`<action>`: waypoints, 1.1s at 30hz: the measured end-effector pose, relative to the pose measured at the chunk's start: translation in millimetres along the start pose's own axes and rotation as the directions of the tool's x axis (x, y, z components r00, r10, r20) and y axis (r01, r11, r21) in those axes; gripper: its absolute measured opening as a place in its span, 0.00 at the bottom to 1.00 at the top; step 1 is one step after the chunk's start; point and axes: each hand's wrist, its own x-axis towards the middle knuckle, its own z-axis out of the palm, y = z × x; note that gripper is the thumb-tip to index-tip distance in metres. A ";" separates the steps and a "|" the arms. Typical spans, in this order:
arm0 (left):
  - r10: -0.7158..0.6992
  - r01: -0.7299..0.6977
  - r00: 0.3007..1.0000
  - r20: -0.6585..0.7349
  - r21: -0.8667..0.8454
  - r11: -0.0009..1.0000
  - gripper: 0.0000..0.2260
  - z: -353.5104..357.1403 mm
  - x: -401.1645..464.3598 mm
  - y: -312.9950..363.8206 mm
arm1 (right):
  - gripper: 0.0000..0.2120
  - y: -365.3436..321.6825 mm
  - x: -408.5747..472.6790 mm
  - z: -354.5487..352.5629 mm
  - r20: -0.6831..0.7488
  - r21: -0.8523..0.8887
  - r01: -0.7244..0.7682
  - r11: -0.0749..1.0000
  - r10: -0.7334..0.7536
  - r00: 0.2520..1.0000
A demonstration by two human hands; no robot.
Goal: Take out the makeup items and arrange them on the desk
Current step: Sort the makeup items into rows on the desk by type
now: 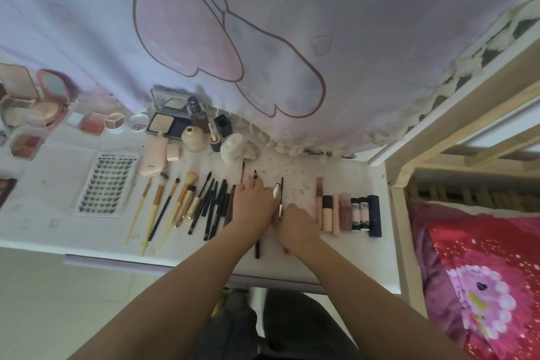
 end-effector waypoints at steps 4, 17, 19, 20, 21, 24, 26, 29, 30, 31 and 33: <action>-0.003 0.003 1.000 0.009 -0.008 1.000 0.18 -1.6 1.0 -1.8 | 0.22 0.1 2.5 -4.5 0.039 0.040 0.005 0.999 -0.007 0.999; 0.146 -0.146 0.985 0.093 -0.010 0.989 0.14 -1.1 10.0 72.0 | 0.15 32.3 55.0 -86.4 -0.095 -0.312 -0.030 0.949 0.000 0.996; 0.117 -0.115 0.990 0.081 -0.030 0.993 0.15 -1.0 11.0 68.9 | 0.13 30.3 55.8 -85.4 -0.075 -0.200 -0.034 0.979 0.020 0.997; 0.101 -0.098 0.993 0.064 -0.050 0.994 0.16 -3.2 10.5 66.2 | 0.13 29.3 55.4 -85.8 -0.056 -0.091 -0.037 0.995 0.032 0.998; 0.086 -0.081 0.995 0.051 -0.083 0.993 0.17 -7.0 9.6 62.9 | 0.13 28.2 54.1 -87.3 -0.034 0.034 -0.029 0.999 0.030 0.999; 0.070 -0.037 0.993 0.093 -0.315 0.948 0.18 -21.2 3.8 48.0 | 0.15 26.1 45.8 -97.8 0.029 0.300 0.028 0.954 -0.038 0.999; 0.091 0.015 0.981 0.173 -0.530 0.848 0.19 -29.4 -1.8 36.6 | 0.18 28.1 36.2 -104.6 0.076 0.392 0.065 0.918 -0.102 0.992; 0.153 0.047 0.961 0.228 -0.684 0.728 0.17 -40.8 -11.3 21.5 | 0.18 30.9 19.5 -106.7 0.141 0.589 0.045 0.807 -0.158 0.977; 0.171 0.049 0.956 0.238 -0.704 0.708 0.16 -45.0 -14.0 18.2 | 0.17 31.1 14.3 -107.0 0.164 0.650 0.026 0.760 -0.173 0.971; 0.186 0.052 0.950 0.250 -0.715 0.697 0.16 -48.3 -16.9 15.3 | 0.15 31.2 9.0 -107.9 0.187 0.689 0.012 0.724 -0.194 0.963; 0.212 0.028 0.943 0.255 -0.696 0.717 0.15 -52.6 -23.7 9.2 | 0.13 31.4 -0.7 -111.0 0.245 0.697 -0.006 0.717 -0.231 0.942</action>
